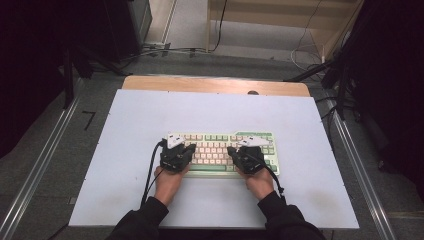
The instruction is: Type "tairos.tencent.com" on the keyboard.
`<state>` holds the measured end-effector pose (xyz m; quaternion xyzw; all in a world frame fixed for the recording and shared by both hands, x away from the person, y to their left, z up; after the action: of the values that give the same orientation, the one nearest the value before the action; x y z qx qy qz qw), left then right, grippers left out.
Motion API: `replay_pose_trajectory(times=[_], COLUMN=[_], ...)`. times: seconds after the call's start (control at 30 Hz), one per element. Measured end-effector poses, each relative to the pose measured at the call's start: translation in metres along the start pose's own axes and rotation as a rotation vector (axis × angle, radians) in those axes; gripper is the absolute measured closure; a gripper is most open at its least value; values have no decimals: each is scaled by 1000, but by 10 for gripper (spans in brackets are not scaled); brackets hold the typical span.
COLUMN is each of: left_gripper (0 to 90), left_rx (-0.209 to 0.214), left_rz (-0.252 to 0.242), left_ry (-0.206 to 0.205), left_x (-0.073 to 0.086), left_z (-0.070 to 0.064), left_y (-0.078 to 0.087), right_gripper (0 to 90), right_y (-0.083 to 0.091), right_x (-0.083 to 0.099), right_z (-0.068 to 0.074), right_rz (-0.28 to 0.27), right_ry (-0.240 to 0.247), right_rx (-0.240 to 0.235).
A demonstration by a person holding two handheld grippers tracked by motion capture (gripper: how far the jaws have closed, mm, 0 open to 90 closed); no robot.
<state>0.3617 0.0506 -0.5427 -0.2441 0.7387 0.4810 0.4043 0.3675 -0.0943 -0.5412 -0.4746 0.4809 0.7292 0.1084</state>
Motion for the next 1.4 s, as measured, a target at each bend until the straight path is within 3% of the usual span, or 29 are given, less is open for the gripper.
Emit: replay_pose_trajectory(times=[0.97, 1.3, 1.4], left_gripper=[900, 900, 900], left_rx=[19, 27, 28], left_rz=[17, 58, 47], left_ry=[-21, -35, -34], left_x=[-1, 4, 2], left_z=[-13, -15, -16], left_y=[-17, -23, -21], right_gripper=[874, 874, 875], right_y=[-1, 0, 0], right_x=[0, 0, 0], right_z=[2, 2, 2], right_rz=[2, 0, 0], right_ry=[-2, 1, 0], right_rx=[-8, -8, -7])
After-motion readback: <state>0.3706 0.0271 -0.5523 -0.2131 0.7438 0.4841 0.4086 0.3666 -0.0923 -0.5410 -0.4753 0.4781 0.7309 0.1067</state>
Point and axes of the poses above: each handheld gripper's, and its own axes: y roughly backward along the jaws, x roughly out of its underside, z roughly to its left, the point moved 10 cm from there along -y, roughly forward along the jaws, and after that the axes turned 3 degrees about -z, right-handed, at the moved point
